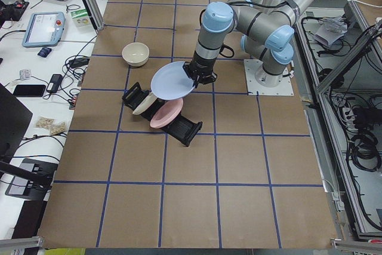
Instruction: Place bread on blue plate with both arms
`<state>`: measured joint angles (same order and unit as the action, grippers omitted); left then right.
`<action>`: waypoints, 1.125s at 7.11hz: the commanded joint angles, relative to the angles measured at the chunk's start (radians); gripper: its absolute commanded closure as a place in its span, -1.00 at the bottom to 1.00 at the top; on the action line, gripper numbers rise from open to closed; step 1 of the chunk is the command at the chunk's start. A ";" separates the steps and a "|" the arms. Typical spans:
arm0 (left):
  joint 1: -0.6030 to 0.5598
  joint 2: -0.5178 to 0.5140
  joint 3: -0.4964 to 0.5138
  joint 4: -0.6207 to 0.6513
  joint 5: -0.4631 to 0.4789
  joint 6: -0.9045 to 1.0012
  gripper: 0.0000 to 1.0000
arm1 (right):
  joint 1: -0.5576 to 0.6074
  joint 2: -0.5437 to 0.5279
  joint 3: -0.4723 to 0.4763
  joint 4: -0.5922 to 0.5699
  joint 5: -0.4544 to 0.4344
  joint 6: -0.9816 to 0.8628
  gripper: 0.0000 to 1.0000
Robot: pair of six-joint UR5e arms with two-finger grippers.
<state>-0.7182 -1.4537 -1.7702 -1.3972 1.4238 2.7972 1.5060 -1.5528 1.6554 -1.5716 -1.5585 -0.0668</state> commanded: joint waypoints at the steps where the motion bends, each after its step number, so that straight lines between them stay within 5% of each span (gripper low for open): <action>1: -0.160 -0.002 -0.084 0.000 -0.074 -0.143 1.00 | 0.022 0.000 0.003 -0.002 0.023 0.007 1.00; 3: -0.371 -0.016 -0.124 0.041 -0.141 -0.270 1.00 | 0.026 0.004 0.006 -0.001 0.026 0.005 1.00; 5: -0.591 -0.013 -0.248 0.224 -0.131 -0.489 1.00 | 0.048 0.008 0.007 -0.019 0.028 0.005 1.00; 8: -0.893 -0.097 -0.428 0.693 0.010 -0.777 1.00 | 0.049 0.008 0.007 -0.021 0.028 0.007 1.00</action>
<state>-1.4896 -1.5062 -2.1398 -0.8735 1.3817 2.1059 1.5538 -1.5453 1.6627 -1.5921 -1.5320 -0.0607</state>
